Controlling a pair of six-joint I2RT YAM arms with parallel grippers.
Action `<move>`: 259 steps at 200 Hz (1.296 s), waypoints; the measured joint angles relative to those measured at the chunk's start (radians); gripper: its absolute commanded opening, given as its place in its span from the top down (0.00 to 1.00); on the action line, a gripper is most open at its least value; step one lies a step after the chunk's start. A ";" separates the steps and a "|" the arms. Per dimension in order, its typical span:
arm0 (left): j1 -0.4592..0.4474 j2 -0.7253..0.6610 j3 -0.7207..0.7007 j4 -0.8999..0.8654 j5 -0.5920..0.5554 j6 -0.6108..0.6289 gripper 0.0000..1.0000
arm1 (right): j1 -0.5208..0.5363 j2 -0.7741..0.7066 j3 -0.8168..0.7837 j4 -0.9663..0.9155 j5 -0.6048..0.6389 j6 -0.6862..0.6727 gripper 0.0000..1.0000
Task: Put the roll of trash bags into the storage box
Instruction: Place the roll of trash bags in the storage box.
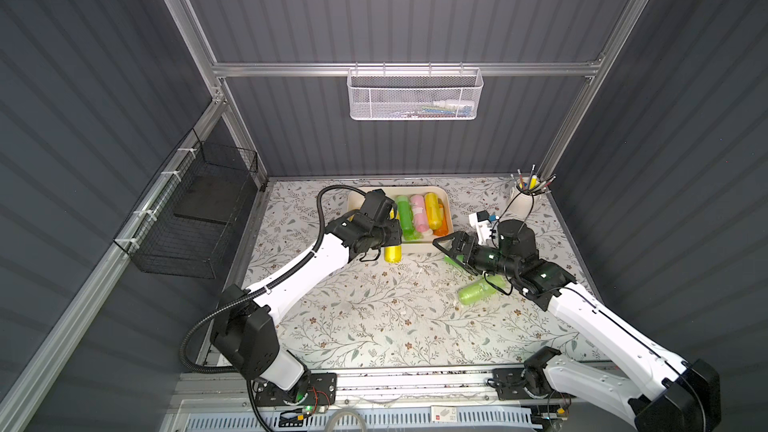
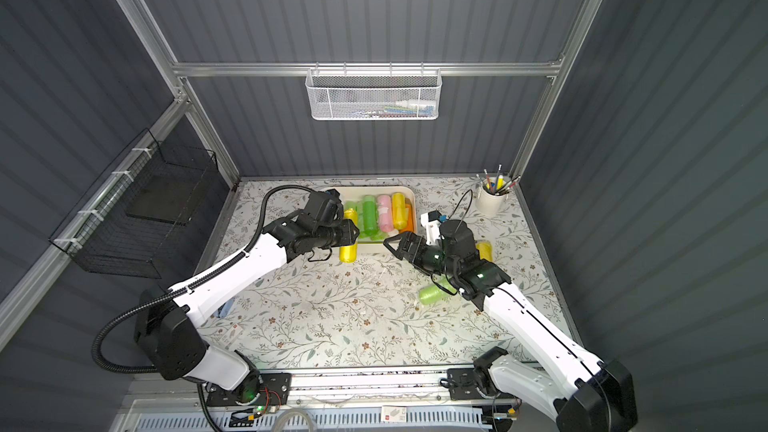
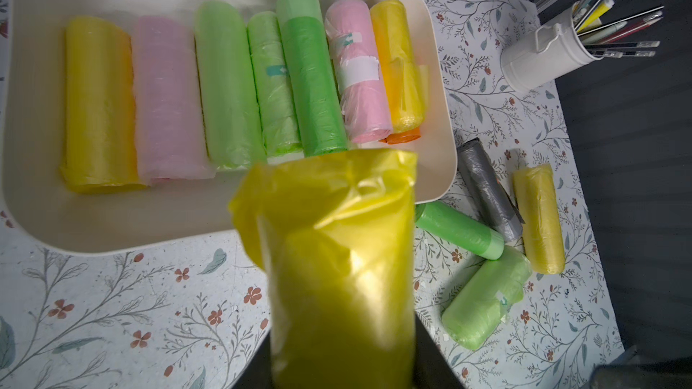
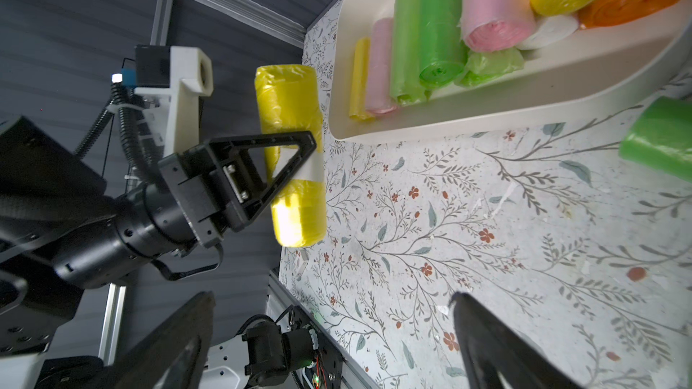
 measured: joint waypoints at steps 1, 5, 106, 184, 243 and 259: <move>0.001 0.002 0.000 0.001 0.001 0.000 0.60 | 0.000 0.001 0.000 0.000 -0.001 0.000 0.01; 0.008 0.008 0.002 0.005 0.007 0.000 0.60 | 0.000 0.003 0.002 0.002 -0.007 0.000 0.01; 0.168 0.146 0.153 0.043 0.078 0.026 0.60 | -0.015 0.021 0.036 0.000 -0.036 -0.025 0.01; 0.224 0.430 0.300 0.037 0.080 0.055 0.62 | -0.076 0.085 0.073 -0.054 -0.064 -0.068 0.01; 0.224 0.626 0.556 -0.003 0.071 0.118 0.62 | -0.121 0.140 0.108 -0.066 -0.104 -0.090 0.01; 0.224 0.651 0.580 -0.014 0.070 0.125 0.61 | -0.134 0.150 0.109 -0.069 -0.111 -0.092 0.01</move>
